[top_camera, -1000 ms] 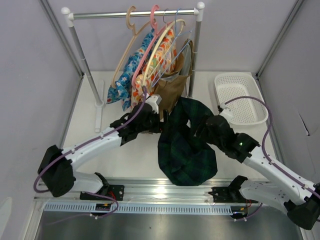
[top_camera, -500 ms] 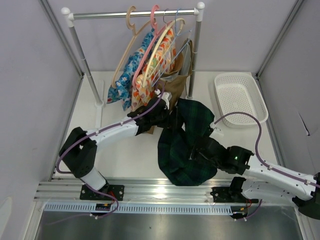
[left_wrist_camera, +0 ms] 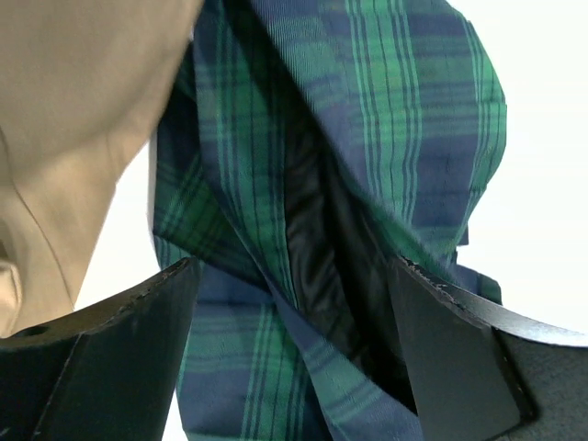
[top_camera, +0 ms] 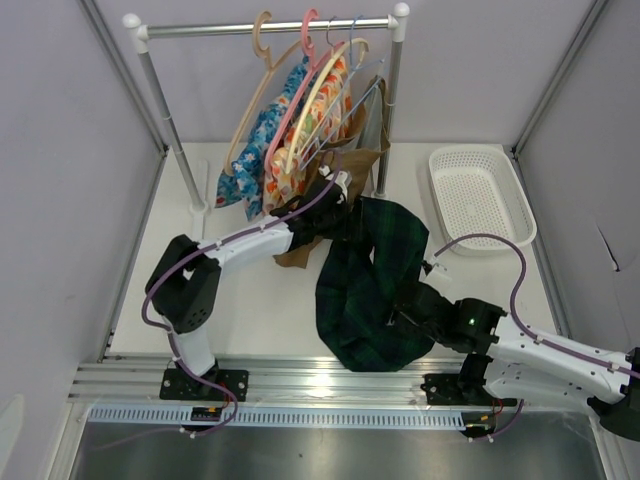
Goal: Place the skirt on the hanger
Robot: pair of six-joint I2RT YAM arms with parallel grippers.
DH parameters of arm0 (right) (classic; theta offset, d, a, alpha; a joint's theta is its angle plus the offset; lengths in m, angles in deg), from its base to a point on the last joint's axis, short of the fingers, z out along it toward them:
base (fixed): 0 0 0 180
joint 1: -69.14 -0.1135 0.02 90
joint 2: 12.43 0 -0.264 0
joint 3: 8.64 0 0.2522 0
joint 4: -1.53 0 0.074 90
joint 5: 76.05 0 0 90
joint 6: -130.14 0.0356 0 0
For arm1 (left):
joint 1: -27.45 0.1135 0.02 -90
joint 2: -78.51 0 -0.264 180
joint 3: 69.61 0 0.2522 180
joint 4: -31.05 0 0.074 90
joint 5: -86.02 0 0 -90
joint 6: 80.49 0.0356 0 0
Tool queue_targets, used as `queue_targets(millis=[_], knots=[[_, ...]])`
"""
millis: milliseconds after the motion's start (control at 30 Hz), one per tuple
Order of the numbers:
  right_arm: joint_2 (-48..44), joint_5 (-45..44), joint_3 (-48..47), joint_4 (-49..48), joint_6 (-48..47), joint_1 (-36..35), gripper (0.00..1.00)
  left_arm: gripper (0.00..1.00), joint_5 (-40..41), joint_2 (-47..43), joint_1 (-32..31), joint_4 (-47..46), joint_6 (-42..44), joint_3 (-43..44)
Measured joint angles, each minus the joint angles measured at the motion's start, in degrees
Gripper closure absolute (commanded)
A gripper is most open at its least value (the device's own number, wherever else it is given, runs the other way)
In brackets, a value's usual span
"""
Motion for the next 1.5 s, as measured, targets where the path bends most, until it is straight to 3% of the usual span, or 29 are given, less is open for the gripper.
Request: queue_targets(millis=[67, 167, 967, 1500], knots=[[-0.2, -0.2, 0.0, -0.4, 0.2, 0.1, 0.81, 0.12, -0.1, 1.1, 0.3, 0.1, 0.1, 1.3], [-1.2, -0.7, 0.1, -0.1, 0.7, 0.7, 1.00, 0.12, -0.4, 2.6, 0.7, 0.1, 0.3, 2.7], [-15.6, -6.7, -10.6, 25.8, 3.4, 3.6, 1.00, 0.21, -3.1, 11.7, 1.6, 1.9, 3.0, 13.0], [-16.9, -11.8, -21.9, 31.0, 4.7, 3.7, 1.00, 0.57, -5.0, 11.8, 1.6, 1.2, 3.0, 12.5]])
